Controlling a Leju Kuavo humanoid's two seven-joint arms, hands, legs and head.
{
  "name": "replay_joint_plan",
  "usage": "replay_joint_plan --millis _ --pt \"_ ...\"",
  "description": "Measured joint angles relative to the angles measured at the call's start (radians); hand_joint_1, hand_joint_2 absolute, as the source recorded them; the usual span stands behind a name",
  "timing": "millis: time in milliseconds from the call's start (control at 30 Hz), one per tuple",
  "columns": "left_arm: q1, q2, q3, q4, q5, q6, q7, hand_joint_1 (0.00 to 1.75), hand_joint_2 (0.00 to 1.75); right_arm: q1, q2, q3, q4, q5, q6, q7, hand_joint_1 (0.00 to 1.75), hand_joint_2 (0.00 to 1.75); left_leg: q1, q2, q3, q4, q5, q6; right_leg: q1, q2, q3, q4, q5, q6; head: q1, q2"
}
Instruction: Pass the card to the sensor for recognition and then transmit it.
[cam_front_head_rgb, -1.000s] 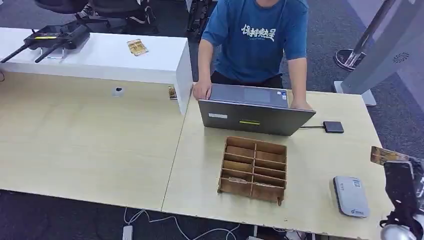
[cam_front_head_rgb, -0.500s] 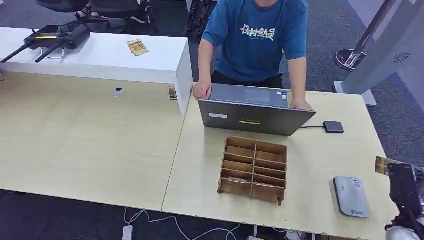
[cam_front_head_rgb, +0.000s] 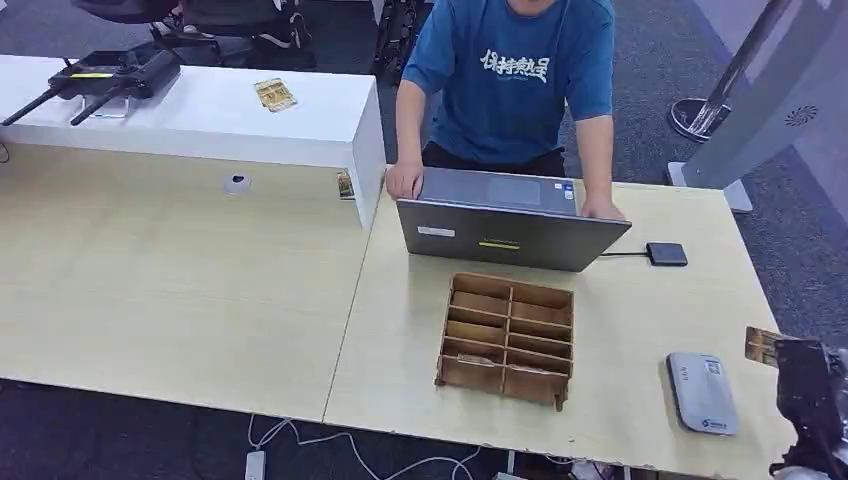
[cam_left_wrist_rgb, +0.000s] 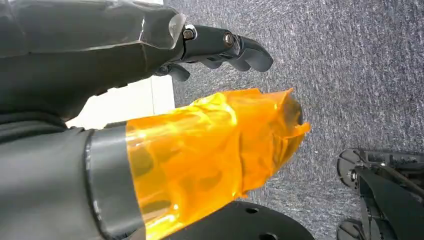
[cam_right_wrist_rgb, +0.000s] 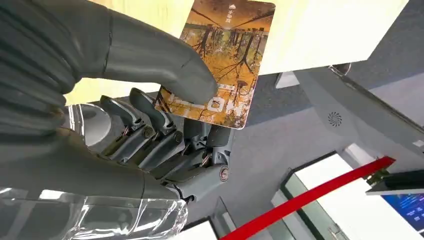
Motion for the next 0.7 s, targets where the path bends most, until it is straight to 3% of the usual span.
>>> replay_joint_plan --millis 700 --pt "0.0 -0.005 0.017 0.0 0.02 0.008 -0.011 0.0 0.0 0.169 0.03 0.009 -0.133 -0.054 0.054 -0.032 1.75 1.75 0.0 0.0 0.0 0.0 -0.001 0.0 0.0 0.0 0.0 0.0 0.0 0.0 0.0 0.0"
